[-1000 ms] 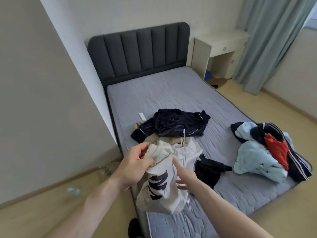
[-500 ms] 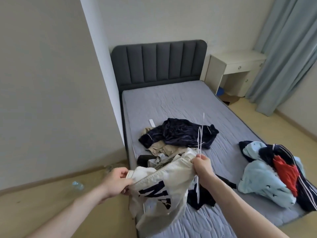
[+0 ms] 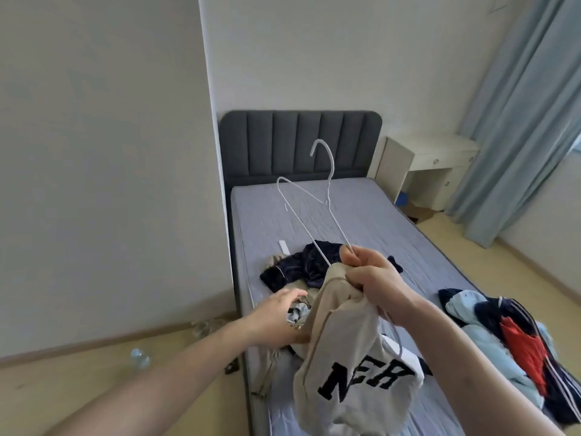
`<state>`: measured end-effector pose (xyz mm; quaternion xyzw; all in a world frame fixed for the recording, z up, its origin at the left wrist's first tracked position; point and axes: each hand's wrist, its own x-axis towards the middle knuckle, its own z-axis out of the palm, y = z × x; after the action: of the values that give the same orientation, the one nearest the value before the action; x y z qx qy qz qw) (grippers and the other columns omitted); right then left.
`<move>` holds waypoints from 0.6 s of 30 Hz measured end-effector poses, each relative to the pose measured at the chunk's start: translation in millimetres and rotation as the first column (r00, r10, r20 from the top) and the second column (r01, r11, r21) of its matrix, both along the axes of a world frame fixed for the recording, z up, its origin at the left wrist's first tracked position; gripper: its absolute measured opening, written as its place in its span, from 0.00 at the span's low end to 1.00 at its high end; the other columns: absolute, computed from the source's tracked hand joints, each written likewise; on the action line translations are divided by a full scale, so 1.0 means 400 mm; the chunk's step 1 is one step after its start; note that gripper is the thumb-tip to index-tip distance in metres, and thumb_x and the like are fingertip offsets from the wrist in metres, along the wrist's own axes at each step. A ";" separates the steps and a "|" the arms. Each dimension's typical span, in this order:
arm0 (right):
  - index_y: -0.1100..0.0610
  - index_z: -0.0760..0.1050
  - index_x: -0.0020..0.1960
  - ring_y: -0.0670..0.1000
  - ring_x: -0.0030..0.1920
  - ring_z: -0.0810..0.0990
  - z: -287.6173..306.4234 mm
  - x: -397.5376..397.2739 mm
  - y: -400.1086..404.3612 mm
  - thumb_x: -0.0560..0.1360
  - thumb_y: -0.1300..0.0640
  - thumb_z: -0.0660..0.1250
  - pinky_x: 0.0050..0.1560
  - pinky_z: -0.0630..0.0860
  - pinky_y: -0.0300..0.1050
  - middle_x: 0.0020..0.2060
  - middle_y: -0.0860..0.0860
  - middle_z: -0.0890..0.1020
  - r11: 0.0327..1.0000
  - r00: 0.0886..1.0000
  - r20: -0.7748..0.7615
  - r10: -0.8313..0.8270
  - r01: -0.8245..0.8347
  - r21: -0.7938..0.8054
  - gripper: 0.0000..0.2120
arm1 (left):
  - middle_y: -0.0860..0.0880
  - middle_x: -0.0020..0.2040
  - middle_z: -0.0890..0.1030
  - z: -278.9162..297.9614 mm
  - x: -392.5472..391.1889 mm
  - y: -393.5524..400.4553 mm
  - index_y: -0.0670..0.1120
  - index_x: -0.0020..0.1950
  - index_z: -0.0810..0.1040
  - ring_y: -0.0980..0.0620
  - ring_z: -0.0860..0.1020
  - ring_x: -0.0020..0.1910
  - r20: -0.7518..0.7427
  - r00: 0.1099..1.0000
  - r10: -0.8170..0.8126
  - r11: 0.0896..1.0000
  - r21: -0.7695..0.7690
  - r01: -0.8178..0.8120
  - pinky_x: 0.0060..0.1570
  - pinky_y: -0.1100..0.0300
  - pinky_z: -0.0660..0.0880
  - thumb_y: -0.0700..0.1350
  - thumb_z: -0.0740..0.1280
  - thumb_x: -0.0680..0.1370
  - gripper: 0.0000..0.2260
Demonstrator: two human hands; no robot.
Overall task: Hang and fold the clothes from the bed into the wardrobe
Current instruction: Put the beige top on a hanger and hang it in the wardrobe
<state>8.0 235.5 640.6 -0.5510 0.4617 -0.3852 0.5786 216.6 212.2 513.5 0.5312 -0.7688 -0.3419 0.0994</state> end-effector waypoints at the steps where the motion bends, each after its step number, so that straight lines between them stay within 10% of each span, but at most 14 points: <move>1: 0.51 0.60 0.36 0.45 0.26 0.57 0.023 0.016 0.008 0.61 0.71 0.54 0.23 0.57 0.35 0.28 0.48 0.60 1.000 1.000 -0.010 0.013 -0.013 -0.021 0.15 | 0.58 0.67 0.72 0.000 0.005 0.009 0.59 0.73 0.67 0.57 0.73 0.65 -0.005 1.000 -0.018 1.000 0.005 0.018 0.66 0.59 0.72 0.65 0.75 0.66 0.38; 7: 0.51 0.61 0.35 0.46 0.26 0.58 0.081 0.072 0.066 0.61 0.72 0.55 0.24 0.58 0.35 0.28 0.48 0.61 0.996 0.998 0.032 0.045 -0.042 -0.075 0.15 | 0.52 0.39 0.80 -0.066 0.119 0.099 0.45 0.44 0.76 0.56 0.76 0.36 -0.016 0.998 -0.064 0.996 0.068 0.065 0.36 0.56 0.72 0.52 0.67 0.74 0.10; 14: 0.51 0.61 0.35 0.46 0.28 0.57 0.040 0.103 0.108 0.61 0.70 0.56 0.27 0.54 0.38 0.30 0.50 0.60 0.995 0.997 -0.078 0.007 -0.014 -0.096 0.15 | 0.52 0.34 0.77 -0.113 0.338 0.117 0.44 0.39 0.75 0.52 0.73 0.36 -0.174 0.939 0.297 0.954 0.015 -0.299 0.36 0.54 0.67 0.47 0.63 0.83 0.14; 18: 0.50 0.60 0.35 0.47 0.30 0.56 0.001 0.109 0.118 0.67 0.76 0.54 0.28 0.53 0.40 0.31 0.50 0.59 0.991 0.988 -0.131 -0.079 0.064 -0.116 0.19 | 0.54 0.31 0.71 -0.071 0.493 0.140 0.44 0.37 0.69 0.56 0.68 0.32 -0.155 0.955 0.251 0.962 -0.071 -0.265 0.34 0.58 0.64 0.67 0.62 0.79 0.27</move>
<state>51.7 282.8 641.2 -0.5905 0.4970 -0.3927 0.5002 413.7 268.0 485.2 0.5958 -0.6983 -0.3283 0.2226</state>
